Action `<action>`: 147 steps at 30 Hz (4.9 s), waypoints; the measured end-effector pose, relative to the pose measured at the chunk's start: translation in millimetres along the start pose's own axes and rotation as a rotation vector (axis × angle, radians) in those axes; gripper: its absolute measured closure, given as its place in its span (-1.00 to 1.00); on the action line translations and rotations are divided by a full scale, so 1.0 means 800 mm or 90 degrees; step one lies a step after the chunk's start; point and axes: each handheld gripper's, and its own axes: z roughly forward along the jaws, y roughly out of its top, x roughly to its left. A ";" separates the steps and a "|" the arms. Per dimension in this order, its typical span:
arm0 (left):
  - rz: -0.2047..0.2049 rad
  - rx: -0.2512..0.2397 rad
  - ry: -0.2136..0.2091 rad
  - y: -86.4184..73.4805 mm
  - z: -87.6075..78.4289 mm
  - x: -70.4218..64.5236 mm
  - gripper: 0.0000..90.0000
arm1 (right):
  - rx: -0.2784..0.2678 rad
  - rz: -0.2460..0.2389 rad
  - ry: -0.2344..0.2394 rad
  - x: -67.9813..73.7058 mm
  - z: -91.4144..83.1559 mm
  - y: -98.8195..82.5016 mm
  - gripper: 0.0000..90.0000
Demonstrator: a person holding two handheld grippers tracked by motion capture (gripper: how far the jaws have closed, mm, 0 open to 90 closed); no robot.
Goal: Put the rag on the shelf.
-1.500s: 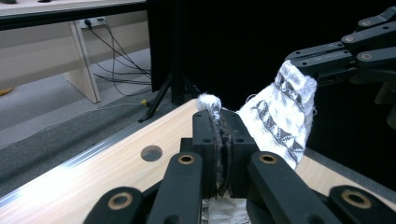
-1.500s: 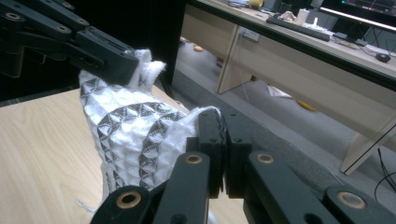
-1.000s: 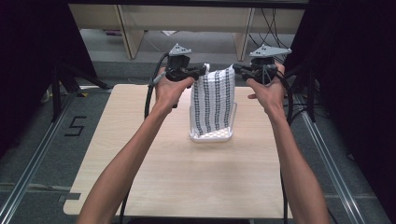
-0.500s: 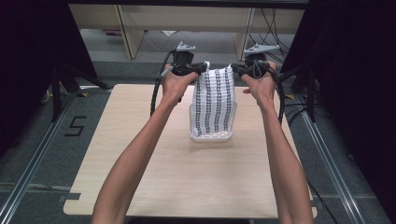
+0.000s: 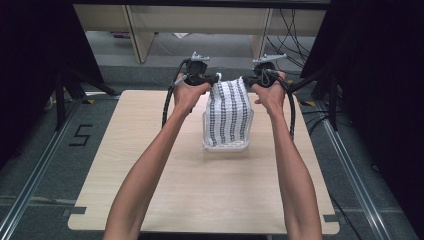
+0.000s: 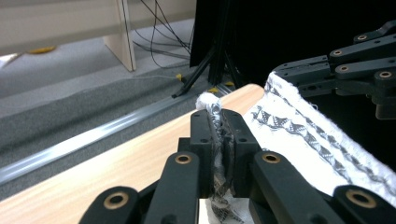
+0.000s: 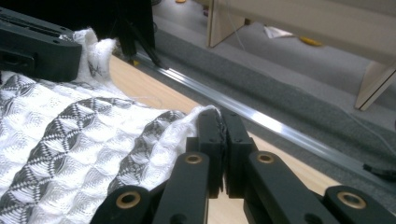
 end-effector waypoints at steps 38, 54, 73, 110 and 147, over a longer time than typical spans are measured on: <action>-0.054 0.063 0.030 -0.032 -0.007 0.036 0.00 | 0.047 0.087 0.013 -0.033 0.005 -0.046 0.53; -0.064 0.067 0.018 -0.032 -0.021 0.042 -0.09 | 0.044 0.078 0.006 -0.029 -0.010 -0.042 0.38; -0.068 0.067 -0.003 -0.062 -0.039 0.048 -0.19 | 0.017 0.079 0.026 -0.023 -0.042 -0.057 0.25; 0.014 0.041 -0.024 -0.092 -0.113 -0.011 -0.28 | -0.032 0.011 0.057 0.031 -0.110 -0.070 0.04; 0.004 0.012 -0.098 -0.178 -0.159 -0.044 -0.30 | -0.045 -0.009 0.075 0.077 -0.140 -0.152 -0.21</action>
